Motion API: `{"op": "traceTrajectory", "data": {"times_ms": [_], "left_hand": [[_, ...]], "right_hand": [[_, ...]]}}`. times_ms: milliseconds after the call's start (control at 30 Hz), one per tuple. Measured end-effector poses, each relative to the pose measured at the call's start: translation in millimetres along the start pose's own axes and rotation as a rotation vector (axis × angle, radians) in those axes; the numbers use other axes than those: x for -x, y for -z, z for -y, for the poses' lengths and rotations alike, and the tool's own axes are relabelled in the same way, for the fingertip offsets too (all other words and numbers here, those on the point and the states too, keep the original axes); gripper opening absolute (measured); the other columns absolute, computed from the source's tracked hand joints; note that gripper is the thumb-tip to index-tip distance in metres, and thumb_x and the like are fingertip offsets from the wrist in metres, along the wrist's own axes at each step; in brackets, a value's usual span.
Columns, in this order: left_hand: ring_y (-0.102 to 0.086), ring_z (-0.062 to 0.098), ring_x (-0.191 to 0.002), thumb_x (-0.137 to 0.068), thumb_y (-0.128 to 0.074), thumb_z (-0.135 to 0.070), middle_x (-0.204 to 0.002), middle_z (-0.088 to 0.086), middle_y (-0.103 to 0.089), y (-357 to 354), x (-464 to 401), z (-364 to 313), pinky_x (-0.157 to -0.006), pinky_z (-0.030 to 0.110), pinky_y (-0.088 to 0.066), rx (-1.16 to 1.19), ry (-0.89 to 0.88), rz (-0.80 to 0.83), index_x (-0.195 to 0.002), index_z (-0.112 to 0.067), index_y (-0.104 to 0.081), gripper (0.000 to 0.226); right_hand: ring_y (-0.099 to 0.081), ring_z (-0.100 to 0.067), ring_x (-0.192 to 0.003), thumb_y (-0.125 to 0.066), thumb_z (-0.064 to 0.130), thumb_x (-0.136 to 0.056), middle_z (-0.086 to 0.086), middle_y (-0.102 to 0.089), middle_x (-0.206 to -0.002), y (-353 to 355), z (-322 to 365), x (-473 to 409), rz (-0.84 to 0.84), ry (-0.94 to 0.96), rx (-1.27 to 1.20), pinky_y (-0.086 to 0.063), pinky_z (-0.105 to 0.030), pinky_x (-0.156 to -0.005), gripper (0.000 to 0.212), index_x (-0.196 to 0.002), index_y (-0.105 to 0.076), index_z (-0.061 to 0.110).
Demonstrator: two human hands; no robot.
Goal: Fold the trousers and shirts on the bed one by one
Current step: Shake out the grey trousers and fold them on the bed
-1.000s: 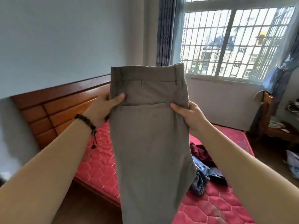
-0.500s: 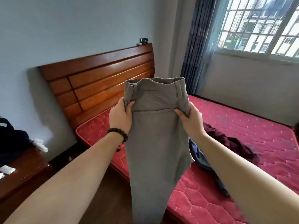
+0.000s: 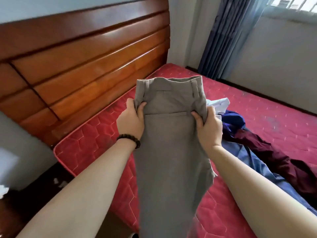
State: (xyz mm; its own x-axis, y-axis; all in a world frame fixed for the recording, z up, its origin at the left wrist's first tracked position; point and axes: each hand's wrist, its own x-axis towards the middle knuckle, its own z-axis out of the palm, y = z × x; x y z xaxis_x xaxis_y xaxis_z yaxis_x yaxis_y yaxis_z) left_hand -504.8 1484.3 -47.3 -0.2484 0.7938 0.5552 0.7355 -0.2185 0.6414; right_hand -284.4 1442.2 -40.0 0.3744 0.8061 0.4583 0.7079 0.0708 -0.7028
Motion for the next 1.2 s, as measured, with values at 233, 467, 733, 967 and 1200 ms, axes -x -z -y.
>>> {"op": "traceTrajectory", "data": {"times_ms": [233, 467, 733, 967, 1200], "left_hand": [[-0.057, 0.035, -0.062, -0.097, -0.049, -0.039, -0.066, 0.009, -0.058, -154.3, -67.2, 104.7, -0.055, 0.032, -0.028, 0.045, 0.114, 0.075, -0.099, -0.004, -0.05, 0.035], [-0.045, 0.035, -0.125, -0.093, -0.052, -0.045, -0.137, 0.02, -0.045, -278.2, 1.3, 246.8, -0.101, 0.041, -0.037, -0.133, 0.518, 0.64, -0.145, -0.01, -0.027, 0.067], [-0.048, 0.035, -0.114, -0.09, -0.055, -0.046, -0.126, 0.012, -0.045, -346.1, 108.8, 292.0, -0.094, 0.04, -0.04, -0.263, 0.495, 0.762, -0.145, -0.027, -0.03, 0.063], [-0.057, 0.034, -0.087, -0.098, -0.048, -0.028, -0.088, 0.002, -0.041, -376.7, 111.9, 291.6, -0.071, 0.034, -0.04, -0.205, 0.319, 0.777, -0.142, -0.04, -0.04, 0.046], [-0.055, 0.037, -0.071, -0.096, -0.054, -0.028, -0.089, 0.009, -0.044, -389.7, 51.1, 266.1, -0.066, 0.043, -0.047, -0.13, 0.152, 0.511, -0.136, -0.027, -0.053, 0.04]], "right_hand": [[-0.048, -0.028, -0.06, -0.058, 0.041, -0.092, 0.008, -0.044, -0.058, -148.5, -92.8, -83.7, 0.139, -0.074, 0.024, -0.035, -0.036, -0.057, 0.038, -0.083, -0.039, 0.01], [-0.049, -0.034, -0.121, -0.055, 0.054, -0.089, -0.014, -0.05, -0.13, -261.8, -248.3, -81.4, 0.551, -0.458, 0.297, -0.042, -0.041, -0.095, 0.07, -0.144, -0.029, 0.017], [-0.046, -0.036, -0.121, -0.047, 0.059, -0.09, -0.014, -0.037, -0.135, -309.0, -350.6, -4.3, 0.736, -0.551, 0.4, -0.043, -0.045, -0.097, 0.071, -0.15, -0.012, 0.043], [-0.053, -0.03, -0.077, -0.037, 0.029, -0.102, -0.008, -0.045, -0.098, -333.1, -357.2, 9.0, 0.78, -0.303, 0.392, -0.047, -0.039, -0.073, 0.059, -0.149, -0.006, 0.048], [-0.047, -0.034, -0.062, -0.04, 0.014, -0.101, -0.009, -0.038, -0.095, -333.3, -341.0, -46.9, 0.533, -0.019, 0.47, -0.04, -0.036, -0.059, 0.056, -0.15, -0.025, 0.036]]}}
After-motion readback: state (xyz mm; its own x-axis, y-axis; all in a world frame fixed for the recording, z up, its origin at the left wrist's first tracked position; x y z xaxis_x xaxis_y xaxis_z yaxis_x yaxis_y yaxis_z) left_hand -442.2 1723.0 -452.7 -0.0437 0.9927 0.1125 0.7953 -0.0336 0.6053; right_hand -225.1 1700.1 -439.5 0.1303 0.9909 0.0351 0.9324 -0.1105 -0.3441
